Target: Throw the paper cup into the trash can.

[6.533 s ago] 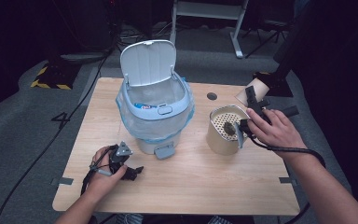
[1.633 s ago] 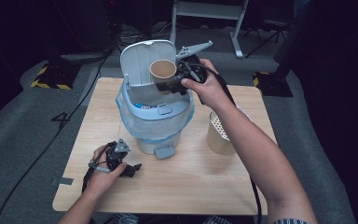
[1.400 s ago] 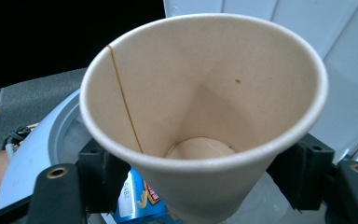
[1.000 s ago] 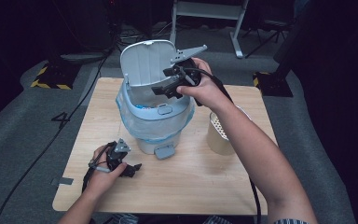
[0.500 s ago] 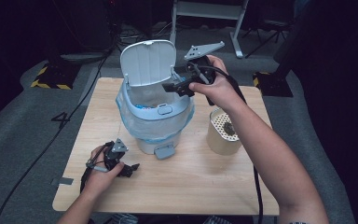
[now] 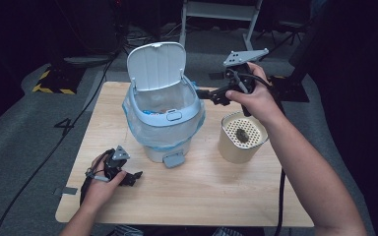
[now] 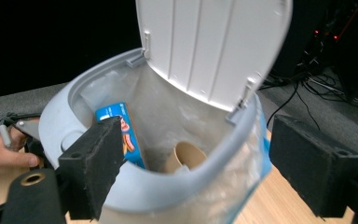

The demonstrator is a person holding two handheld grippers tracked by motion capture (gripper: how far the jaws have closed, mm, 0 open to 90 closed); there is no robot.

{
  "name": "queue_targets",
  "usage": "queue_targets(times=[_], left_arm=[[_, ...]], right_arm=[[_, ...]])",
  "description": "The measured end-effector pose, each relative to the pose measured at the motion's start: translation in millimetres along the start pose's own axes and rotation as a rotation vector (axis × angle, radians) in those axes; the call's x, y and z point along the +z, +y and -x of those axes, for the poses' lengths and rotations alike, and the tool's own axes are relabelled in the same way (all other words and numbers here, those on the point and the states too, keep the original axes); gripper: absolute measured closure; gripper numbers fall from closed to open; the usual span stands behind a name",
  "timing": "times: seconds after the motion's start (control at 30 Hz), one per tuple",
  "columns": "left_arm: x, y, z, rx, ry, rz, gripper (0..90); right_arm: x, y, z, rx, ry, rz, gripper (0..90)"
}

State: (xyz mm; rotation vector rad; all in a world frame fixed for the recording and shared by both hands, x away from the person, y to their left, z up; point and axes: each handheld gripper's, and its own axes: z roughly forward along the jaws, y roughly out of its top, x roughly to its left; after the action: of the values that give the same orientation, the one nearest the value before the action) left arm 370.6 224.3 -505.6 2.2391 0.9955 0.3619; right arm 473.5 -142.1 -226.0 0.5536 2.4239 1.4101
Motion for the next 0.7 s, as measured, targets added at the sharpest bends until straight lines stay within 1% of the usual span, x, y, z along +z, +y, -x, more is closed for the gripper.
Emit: queue_targets(times=[0.07, 0.17, 0.3, 0.33, 0.37, 0.47, 0.7], left_arm=[[0.1, -0.1, 0.3, -0.005, -0.004, 0.000, 0.3], [-0.2, -0.4, 0.1, -0.006, 0.001, 0.002, 0.3], [-1.0, -0.9, -0.4, -0.003, 0.003, -0.003, 0.3], [-1.0, -1.4, 0.0, -0.011, -0.002, -0.002, 0.3], [-1.0, -1.6, 0.1, -0.012, 0.002, 0.001, 0.3], [-1.1, -1.7, 0.0, -0.013, 0.001, 0.000, 0.3], [-1.2, -1.8, 0.1, -0.013, 0.002, 0.000, 0.3]], right_arm=[[-5.6, -5.5, 2.8, 0.012, -0.010, -0.010, 18.8], [-14.5, -14.0, 6.5, 0.028, -0.024, -0.014, 18.8], [-29.8, -26.6, 9.7, 0.032, -0.045, -0.018, 18.9], [-32.7, -29.0, 10.3, 0.035, -0.050, -0.017, 19.0], [-37.5, -33.4, 11.3, 0.041, -0.058, -0.025, 19.2], [-47.4, -44.1, 14.1, 0.035, -0.072, -0.047, 21.0], [-70.5, -69.7, 23.4, 0.071, -0.121, -0.043, 20.7]])
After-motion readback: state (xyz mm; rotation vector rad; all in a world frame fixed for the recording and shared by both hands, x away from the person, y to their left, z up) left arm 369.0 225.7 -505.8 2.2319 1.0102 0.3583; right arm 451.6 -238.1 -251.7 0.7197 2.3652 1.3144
